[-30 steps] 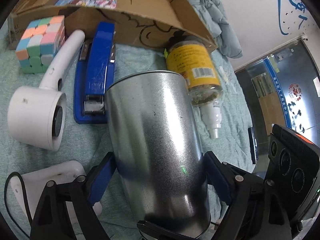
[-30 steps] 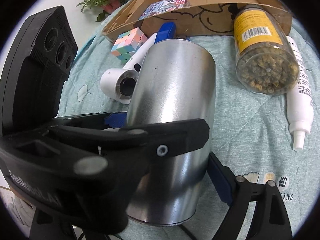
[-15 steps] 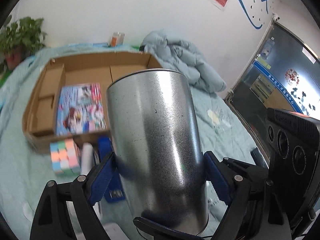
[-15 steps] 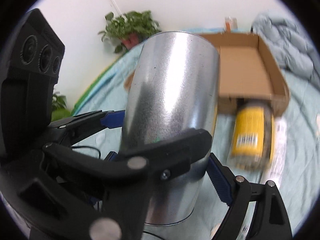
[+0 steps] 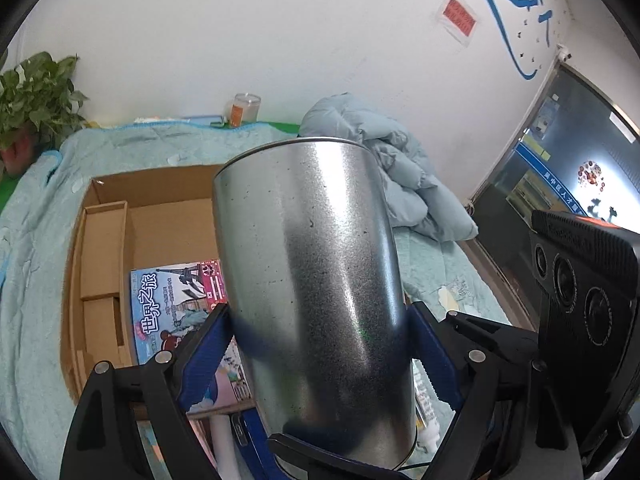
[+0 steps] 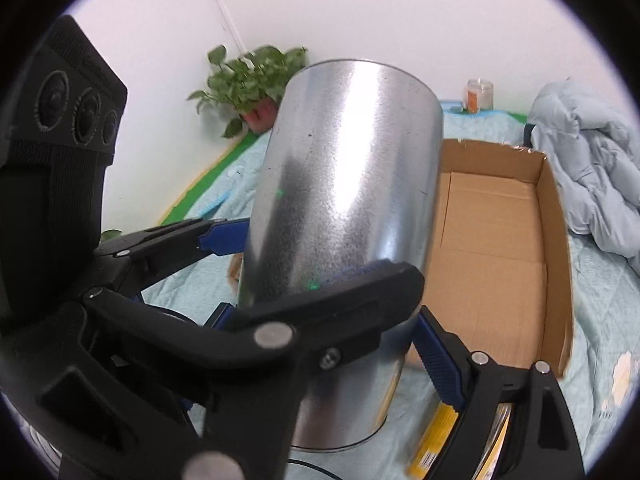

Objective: Organize rigid objects
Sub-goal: 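Lift the silver can with both grippers and set it upright beside the game box, then open both grippers and withdraw from the silver can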

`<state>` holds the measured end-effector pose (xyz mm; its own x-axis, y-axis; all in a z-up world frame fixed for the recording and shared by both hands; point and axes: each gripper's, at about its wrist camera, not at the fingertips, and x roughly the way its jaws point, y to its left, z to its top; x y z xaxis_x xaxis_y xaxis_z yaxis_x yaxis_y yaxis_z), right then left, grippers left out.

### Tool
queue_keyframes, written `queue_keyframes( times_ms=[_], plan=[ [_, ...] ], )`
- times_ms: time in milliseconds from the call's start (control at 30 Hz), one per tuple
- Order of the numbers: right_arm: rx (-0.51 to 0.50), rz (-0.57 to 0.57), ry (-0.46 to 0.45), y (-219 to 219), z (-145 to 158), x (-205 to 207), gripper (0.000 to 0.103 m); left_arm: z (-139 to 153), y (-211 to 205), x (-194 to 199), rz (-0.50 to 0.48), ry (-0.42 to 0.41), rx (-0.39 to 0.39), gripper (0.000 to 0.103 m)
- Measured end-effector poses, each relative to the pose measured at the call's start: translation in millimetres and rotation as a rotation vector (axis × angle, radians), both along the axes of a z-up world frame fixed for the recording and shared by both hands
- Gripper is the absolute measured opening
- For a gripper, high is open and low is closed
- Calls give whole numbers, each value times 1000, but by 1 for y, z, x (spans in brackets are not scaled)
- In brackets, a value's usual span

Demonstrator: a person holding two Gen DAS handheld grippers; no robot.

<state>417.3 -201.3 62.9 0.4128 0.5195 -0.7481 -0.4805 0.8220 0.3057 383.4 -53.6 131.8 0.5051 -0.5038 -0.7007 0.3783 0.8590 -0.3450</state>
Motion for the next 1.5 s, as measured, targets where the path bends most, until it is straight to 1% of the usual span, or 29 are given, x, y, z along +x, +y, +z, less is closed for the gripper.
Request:
queue_keyframes(
  times_ms=[100, 200, 333, 400, 467, 533, 600, 700, 767, 800, 833, 900, 933, 1067, 1100, 1200, 1267, 1300, 1367, 1433, 1500],
  plan=[
    [-28, 8, 64, 0, -13, 22, 88, -21, -5, 33, -1, 77, -30, 85],
    [-55, 0, 115, -3, -32, 40, 88, -53, -9, 61, -1, 149, -60, 85],
    [-66, -17, 194, -7, -61, 57, 88, -93, -14, 85, -5, 224, -63, 85],
    [-75, -20, 232, -10, -82, 65, 88, -114, -17, 93, -13, 265, -64, 85],
    [-87, -22, 255, -9, -95, 68, 88, -131, -19, 99, -16, 297, -61, 85],
    [-92, -24, 292, -9, -110, 71, 88, -148, -20, 103, -20, 324, -41, 86],
    [-88, -35, 334, -8, -123, 73, 87, -159, -21, 108, -2, 348, -23, 85],
    [-81, -52, 368, -7, -137, 81, 87, -173, -21, 110, 9, 361, -8, 85],
    [-69, -59, 377, -6, -140, 79, 87, -172, -24, 109, 9, 348, 35, 87],
    [-65, -63, 380, -6, -141, 78, 87, -170, -26, 110, 18, 340, 69, 89],
    [-63, -71, 388, -6, -141, 78, 87, -169, -27, 111, 25, 338, 84, 89],
    [-46, -91, 403, -8, -145, 79, 87, -165, -26, 111, 39, 343, 85, 89],
    [-36, -94, 411, -8, -142, 77, 87, -164, -24, 111, 45, 339, 85, 89],
    [-32, -98, 404, -8, -140, 79, 88, -149, -12, 102, 82, 281, 126, 89],
    [-33, -103, 404, -8, -140, 78, 88, -144, -4, 98, 92, 267, 125, 89],
    [-41, -118, 386, -11, -134, 76, 89, -127, 22, 81, 130, 214, 71, 90],
    [-45, -120, 340, -13, -123, 69, 89, -116, 40, 64, 154, 156, 70, 90],
    [-36, -117, 309, -16, -114, 62, 89, -108, 49, 50, 176, 106, 79, 90],
    [-28, -137, 245, -22, -96, 46, 89, -98, 65, 24, 209, 37, 77, 92],
    [-40, -198, 143, -31, -77, 22, 89, -89, 80, -4, 264, -32, 78, 99],
    [-71, -257, 60, -36, -67, -3, 89, -81, 93, -39, 336, -117, 77, 102]
  ],
)
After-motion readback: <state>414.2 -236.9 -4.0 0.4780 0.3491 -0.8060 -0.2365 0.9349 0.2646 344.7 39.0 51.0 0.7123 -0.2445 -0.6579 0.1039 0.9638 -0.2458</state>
